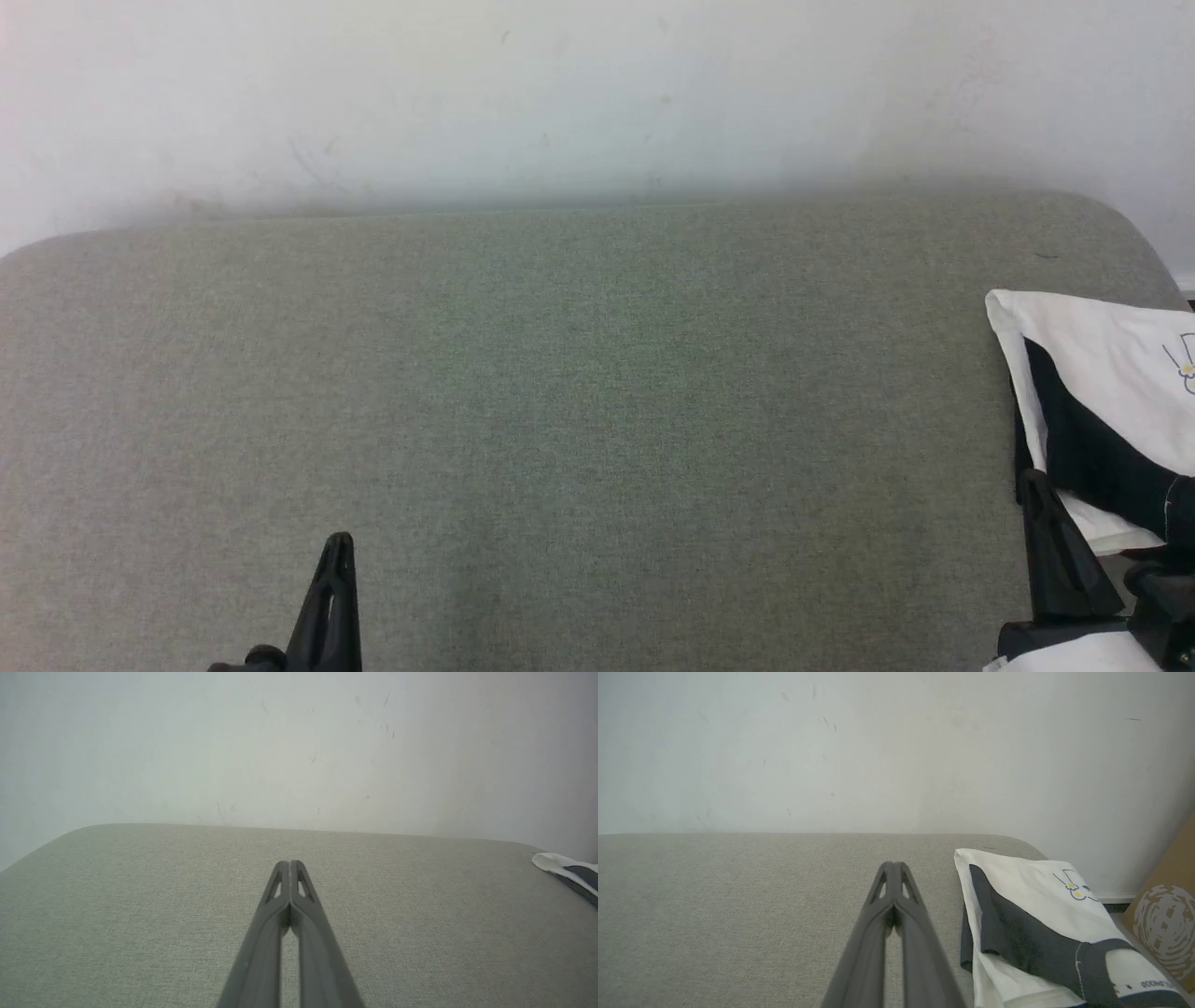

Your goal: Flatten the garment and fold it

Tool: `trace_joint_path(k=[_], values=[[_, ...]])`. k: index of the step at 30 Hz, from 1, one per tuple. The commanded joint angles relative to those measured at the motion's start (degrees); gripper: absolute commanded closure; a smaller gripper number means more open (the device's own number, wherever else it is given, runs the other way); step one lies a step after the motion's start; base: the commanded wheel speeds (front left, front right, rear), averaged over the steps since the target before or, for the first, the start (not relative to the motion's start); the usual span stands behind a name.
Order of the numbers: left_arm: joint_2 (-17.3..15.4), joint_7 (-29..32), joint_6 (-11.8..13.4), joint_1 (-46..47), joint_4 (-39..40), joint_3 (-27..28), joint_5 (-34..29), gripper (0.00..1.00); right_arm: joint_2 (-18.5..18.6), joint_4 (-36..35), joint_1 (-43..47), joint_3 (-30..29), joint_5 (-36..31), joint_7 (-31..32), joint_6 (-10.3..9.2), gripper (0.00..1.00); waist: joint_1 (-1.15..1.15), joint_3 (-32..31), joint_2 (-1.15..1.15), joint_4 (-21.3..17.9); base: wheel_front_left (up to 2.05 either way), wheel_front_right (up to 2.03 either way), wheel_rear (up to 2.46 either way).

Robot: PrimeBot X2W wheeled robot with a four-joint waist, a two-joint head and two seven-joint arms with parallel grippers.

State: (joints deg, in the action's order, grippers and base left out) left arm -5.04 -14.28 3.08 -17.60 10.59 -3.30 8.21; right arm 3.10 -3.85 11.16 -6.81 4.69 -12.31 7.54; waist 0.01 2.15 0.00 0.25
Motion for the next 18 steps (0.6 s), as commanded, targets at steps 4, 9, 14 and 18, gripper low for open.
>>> trace_joint_path(k=[4,9,14,18], values=[[0.2,0.7,-0.2,1.2,-0.6,0.2,-0.6,1.00,0.0,0.2,-0.8,0.4,-0.3,0.6,0.00,1.00,0.00,-0.1,0.00,0.0,0.00,0.00,0.00],[0.2,1.3,-0.4,1.9,-1.1,0.4,-0.9,1.00,0.0,0.4,-1.2,0.7,-0.5,1.1,-0.01,1.00,0.00,-0.2,0.00,0.0,0.00,0.00,0.00],[0.3,1.9,-0.5,2.6,-1.5,0.5,-1.3,1.00,0.0,0.6,-1.7,1.0,-0.7,1.6,-0.01,1.00,0.00,-0.3,0.00,0.0,0.00,0.00,0.00],[0.4,2.4,-0.6,3.2,-1.8,0.6,-1.5,1.00,-0.1,0.7,-2.0,1.2,-0.9,2.0,-0.01,1.00,0.00,-0.3,0.00,0.0,0.00,0.00,0.00]])
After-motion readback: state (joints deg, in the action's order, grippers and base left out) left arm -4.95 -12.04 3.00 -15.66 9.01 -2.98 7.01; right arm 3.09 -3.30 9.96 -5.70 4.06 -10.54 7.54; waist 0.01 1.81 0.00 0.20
